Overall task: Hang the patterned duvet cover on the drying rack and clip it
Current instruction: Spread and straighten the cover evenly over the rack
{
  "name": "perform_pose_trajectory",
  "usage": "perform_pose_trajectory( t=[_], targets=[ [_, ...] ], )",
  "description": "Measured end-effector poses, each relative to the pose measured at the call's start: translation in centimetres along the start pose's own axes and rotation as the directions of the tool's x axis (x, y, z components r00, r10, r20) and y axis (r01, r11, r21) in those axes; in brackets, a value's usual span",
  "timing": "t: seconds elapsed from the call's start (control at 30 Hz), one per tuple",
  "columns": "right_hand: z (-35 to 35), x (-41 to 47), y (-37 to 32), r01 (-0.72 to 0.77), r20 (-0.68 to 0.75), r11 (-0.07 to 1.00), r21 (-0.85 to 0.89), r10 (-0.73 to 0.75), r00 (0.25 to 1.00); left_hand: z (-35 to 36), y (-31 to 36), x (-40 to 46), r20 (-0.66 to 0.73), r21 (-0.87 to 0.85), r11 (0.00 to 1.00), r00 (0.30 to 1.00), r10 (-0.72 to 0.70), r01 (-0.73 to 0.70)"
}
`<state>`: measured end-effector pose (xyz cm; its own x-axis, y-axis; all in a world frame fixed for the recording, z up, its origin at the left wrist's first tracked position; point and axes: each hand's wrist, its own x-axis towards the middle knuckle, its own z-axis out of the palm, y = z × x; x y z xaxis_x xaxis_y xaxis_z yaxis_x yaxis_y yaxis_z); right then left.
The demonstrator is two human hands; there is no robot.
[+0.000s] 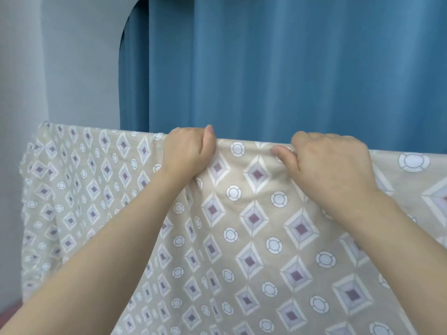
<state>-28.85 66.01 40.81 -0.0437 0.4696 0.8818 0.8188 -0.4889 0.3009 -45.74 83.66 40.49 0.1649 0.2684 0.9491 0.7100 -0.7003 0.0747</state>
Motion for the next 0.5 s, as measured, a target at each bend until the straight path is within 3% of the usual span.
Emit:
perform_pose_trajectory(
  t=[0.07,0.13,0.3,0.4,0.5],
  targets=[
    [-0.6,0.1,-0.3,0.011,0.037,1.0,0.018,-0.012,0.999,0.5,-1.0,-0.3,-0.164,-0.015,0.997,0.984,0.07,-0.073],
    [-0.5,0.5,-0.5,0.025,0.038,1.0,0.004,-0.025,0.999,1.4,-1.6,-0.1,-0.217,-0.036,0.996,0.973,0.075,-0.084],
    [0.4,1.8,-2.1,-0.055,0.077,0.985,0.164,0.043,0.996,2.7,0.1,-0.2,-0.204,-0.096,0.995,0.978,-0.043,0.024],
    [0.7,3.8,-5.8,-0.006,0.108,0.952,0.307,-0.029,0.994,2.7,1.2,0.0,-0.17,-0.094,0.995,0.985,0.018,-0.034],
    [1.4,5.1,-8.1,0.012,0.105,0.957,0.289,-0.044,0.994,2.2,-0.7,0.2,-0.113,-0.095,0.992,0.991,0.077,-0.088]
  ],
)
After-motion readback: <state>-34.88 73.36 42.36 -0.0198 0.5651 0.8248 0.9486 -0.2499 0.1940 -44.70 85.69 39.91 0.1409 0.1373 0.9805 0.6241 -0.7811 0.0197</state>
